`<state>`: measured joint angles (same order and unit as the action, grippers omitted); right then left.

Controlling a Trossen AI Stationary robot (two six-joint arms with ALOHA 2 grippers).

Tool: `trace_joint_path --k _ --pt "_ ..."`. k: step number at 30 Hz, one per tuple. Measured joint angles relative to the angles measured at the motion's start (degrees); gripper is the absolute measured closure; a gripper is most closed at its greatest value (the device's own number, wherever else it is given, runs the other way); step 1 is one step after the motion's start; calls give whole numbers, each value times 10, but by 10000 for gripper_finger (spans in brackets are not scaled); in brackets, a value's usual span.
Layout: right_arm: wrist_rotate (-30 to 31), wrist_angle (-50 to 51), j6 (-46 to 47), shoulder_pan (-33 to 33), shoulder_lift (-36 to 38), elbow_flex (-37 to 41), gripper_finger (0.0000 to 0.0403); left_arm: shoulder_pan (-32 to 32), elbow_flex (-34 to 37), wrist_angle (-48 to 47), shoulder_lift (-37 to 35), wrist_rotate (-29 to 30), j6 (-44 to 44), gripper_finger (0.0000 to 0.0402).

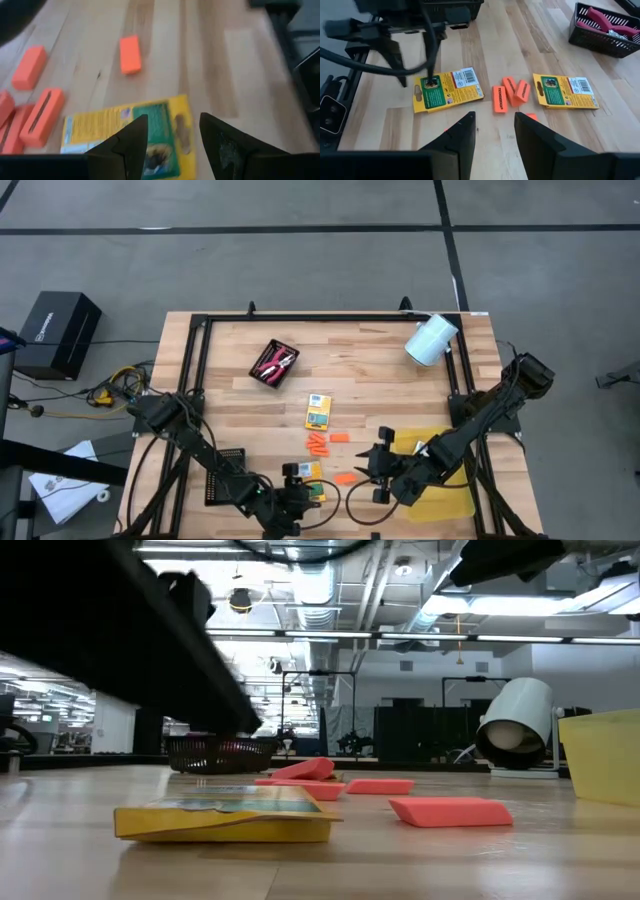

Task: Pick & Place School Supplies
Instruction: Put the yellow crayon box into the yellow basket

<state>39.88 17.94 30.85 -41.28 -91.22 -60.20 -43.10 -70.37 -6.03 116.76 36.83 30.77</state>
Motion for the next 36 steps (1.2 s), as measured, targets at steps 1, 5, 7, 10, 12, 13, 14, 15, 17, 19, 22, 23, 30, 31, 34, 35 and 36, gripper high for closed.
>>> trace_joint_path --k 1,5,7,10,12,13,14,15,17,19,22,23,30,31,34,35,36 --pt "0 0 0 0 0 0 275 1 0 -5 3 1 8 229" --pt "0 -2 -9 0 0 0 276 -1 -2 -8 8 1 16 229" --pt "0 -2 -11 0 0 0 276 -3 -6 -14 18 -3 16 229" --pt "0 -3 -13 0 0 0 275 -3 -34 -14 50 -20 15 229" --pt "0 -4 -13 0 0 0 275 -3 -62 -22 77 -14 15 229" --pt "0 -4 -13 0 0 0 275 -3 -74 -26 86 -11 17 229" --pt "0 -4 -13 0 0 0 275 -3 -84 -40 93 -9 22 229" --pt "0 -4 -13 0 0 -1 275 -3 -95 -55 99 -5 26 229" --pt "-3 -4 -14 -3 0 -1 275 -1 -104 -78 105 3 39 229" --pt "-10 -4 -13 -2 0 -1 274 0 -105 -88 105 1 47 229" --pt "-11 -5 -13 -3 0 -1 275 2 -105 -105 105 9 57 229" --pt "-11 -5 -13 -2 0 -1 275 4 -105 -110 105 12 63 229" --pt "-11 -5 -24 -2 0 -1 277 14 -104 -155 105 18 90 275" --pt "-11 -5 -24 -2 0 -1 277 16 -103 -157 106 18 89 297" --pt "-11 -5 -24 -1 0 0 277 18 -102 -163 106 20 87 374" --pt "-11 -5 -24 -1 0 0 278 18 -102 -162 106 20 85 385" --pt "-11 -5 -24 -1 0 0 278 18 -102 -162 106 21 85 388"
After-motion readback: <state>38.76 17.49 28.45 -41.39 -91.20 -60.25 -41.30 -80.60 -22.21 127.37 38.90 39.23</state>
